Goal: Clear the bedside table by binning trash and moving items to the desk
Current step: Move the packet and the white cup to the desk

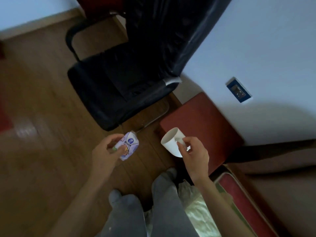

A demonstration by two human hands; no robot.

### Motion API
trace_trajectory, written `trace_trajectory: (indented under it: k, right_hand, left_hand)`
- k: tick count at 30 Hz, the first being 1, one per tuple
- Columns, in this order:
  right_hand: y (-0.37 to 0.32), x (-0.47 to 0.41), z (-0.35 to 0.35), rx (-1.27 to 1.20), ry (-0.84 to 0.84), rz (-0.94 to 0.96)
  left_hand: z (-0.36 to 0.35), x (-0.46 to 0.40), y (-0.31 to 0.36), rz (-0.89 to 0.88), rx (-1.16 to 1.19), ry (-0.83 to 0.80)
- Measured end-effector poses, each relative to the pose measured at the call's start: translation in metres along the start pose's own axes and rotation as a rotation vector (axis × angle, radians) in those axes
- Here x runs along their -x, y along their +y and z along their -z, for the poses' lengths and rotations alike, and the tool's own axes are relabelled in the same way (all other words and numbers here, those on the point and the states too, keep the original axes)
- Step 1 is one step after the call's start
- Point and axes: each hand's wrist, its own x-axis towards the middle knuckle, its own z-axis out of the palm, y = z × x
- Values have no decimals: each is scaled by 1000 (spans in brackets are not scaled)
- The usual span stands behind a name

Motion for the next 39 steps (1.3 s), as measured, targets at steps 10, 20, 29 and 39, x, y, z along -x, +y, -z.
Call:
trace_trajectory:
  k: [10,20,29,39]
  right_hand:
    - [-154,61,-82,-139,-52,175]
    - [-281,31,-167,-131,-242,413]
    - [-372,-75,-245,-183,-317,409]
    - [-479,-216,-281,-250,-231,351]
  left_hand:
    - [212,71,-45,37,86,286]
    - [314,43,-48,57,230,554]
    - [372,-105,-12,47,235,615]
    - [432,-265,38,5,233,561]
